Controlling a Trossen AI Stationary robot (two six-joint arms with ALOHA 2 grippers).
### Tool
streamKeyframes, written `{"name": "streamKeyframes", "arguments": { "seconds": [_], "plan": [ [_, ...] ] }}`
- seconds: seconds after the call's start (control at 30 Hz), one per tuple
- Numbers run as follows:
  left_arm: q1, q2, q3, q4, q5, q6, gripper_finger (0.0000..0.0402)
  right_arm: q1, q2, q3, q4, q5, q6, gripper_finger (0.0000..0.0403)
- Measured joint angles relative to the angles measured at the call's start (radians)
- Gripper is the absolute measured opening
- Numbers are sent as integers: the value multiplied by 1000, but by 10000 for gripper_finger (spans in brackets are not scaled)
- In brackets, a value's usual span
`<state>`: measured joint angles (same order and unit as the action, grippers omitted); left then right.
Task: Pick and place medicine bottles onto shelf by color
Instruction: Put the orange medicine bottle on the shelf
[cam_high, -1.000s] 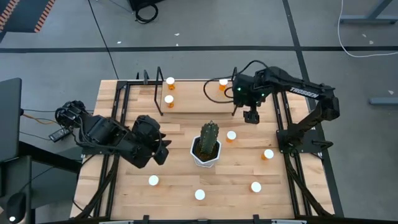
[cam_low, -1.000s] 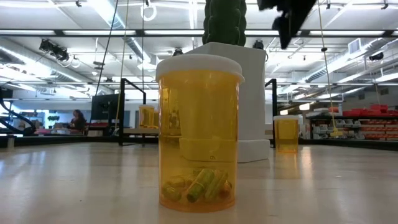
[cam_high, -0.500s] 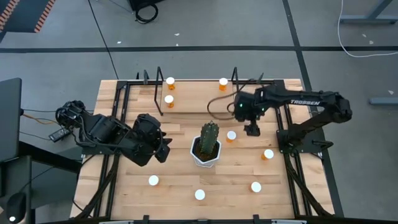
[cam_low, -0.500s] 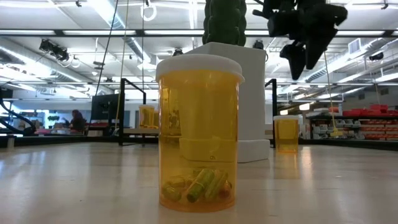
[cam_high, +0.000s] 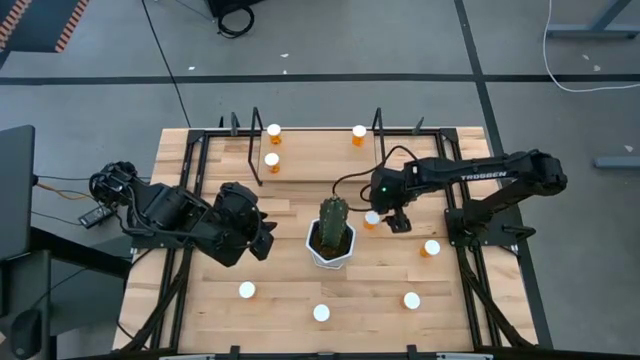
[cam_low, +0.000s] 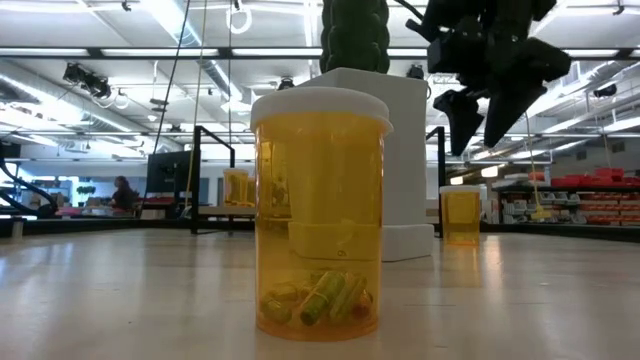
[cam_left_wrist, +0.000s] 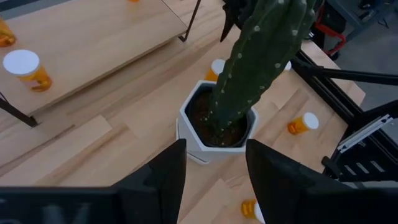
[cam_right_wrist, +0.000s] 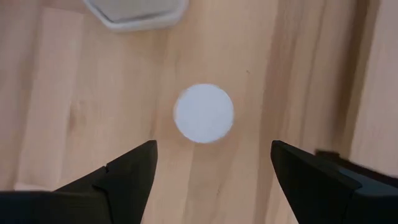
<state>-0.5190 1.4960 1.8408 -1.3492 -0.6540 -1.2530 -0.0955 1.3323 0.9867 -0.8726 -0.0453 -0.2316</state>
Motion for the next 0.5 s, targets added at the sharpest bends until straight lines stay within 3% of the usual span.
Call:
{"name": "streamKeyframes", "arguments": {
  "seconds": [0.27,0.5],
  "plan": [
    [0,0,0,0,1,-1,174,-26,0,21,-2,10,126,322],
    [1,0,0,0,1,-1,174,-23,0,9,25,-42,255,322]
  ]
}}
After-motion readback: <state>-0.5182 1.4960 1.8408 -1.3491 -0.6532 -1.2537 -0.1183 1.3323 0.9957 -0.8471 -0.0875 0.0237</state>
